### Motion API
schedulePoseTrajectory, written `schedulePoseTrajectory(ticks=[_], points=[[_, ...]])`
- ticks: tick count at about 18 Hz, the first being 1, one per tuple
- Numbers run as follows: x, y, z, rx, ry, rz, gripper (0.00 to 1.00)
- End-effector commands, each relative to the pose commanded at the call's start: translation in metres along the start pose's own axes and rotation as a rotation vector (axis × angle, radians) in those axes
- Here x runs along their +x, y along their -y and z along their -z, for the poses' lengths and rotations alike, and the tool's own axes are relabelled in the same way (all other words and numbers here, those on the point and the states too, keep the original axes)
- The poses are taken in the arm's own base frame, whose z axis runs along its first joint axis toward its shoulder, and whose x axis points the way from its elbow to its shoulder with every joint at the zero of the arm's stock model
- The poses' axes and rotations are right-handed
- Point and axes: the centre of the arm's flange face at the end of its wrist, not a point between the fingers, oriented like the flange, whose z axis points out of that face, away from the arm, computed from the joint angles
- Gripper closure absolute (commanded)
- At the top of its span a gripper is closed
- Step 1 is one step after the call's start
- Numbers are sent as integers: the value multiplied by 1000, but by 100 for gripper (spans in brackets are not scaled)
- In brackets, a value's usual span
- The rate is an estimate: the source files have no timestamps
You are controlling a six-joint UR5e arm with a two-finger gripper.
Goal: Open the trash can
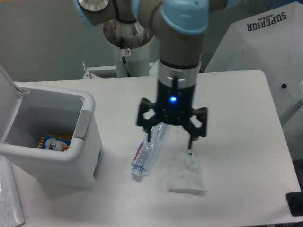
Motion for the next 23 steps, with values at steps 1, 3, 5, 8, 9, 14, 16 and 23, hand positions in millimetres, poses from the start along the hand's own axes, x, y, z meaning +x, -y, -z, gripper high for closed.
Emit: schedulePoseTrajectory(ticks=[1,3,5,8,9,14,16,23], points=[[-6,-6,-3,-8,-3,0,0],[-13,-14,-14,-52,5,-12,0],[-23,-21,-35,-127,26,-46,0],[-33,-26,-57,-178,22,-133,0],[-38,-29,-66,-191,12,-163,0],[-49,-38,-83,-241,3,-277,0],[-49,-40,-84,-249,2,-280,0],[-51,-41,-87,-268,12,-281,0]])
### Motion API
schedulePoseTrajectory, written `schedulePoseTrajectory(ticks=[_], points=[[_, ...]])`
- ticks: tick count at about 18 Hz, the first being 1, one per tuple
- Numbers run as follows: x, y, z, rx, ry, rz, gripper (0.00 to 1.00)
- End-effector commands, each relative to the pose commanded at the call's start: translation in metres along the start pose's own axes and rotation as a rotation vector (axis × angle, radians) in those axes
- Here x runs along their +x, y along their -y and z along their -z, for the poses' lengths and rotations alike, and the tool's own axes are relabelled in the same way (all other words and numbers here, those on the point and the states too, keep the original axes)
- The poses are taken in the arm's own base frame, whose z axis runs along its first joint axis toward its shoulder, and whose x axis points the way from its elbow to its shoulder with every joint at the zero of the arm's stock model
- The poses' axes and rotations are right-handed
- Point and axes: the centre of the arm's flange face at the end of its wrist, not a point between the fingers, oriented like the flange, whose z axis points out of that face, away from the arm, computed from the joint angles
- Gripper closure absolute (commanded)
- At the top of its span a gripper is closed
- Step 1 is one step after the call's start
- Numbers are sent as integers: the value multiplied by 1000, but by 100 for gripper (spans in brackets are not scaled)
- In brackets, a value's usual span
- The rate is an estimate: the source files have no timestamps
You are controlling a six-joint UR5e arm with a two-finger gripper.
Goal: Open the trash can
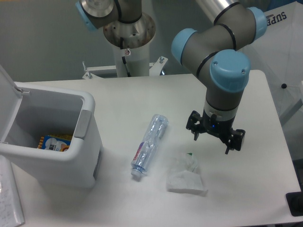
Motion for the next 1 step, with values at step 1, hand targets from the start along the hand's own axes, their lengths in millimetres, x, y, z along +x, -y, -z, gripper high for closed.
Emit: schedulePoseTrajectory(ticks=[1], points=[[0,-1,0,-6,3,0,0]])
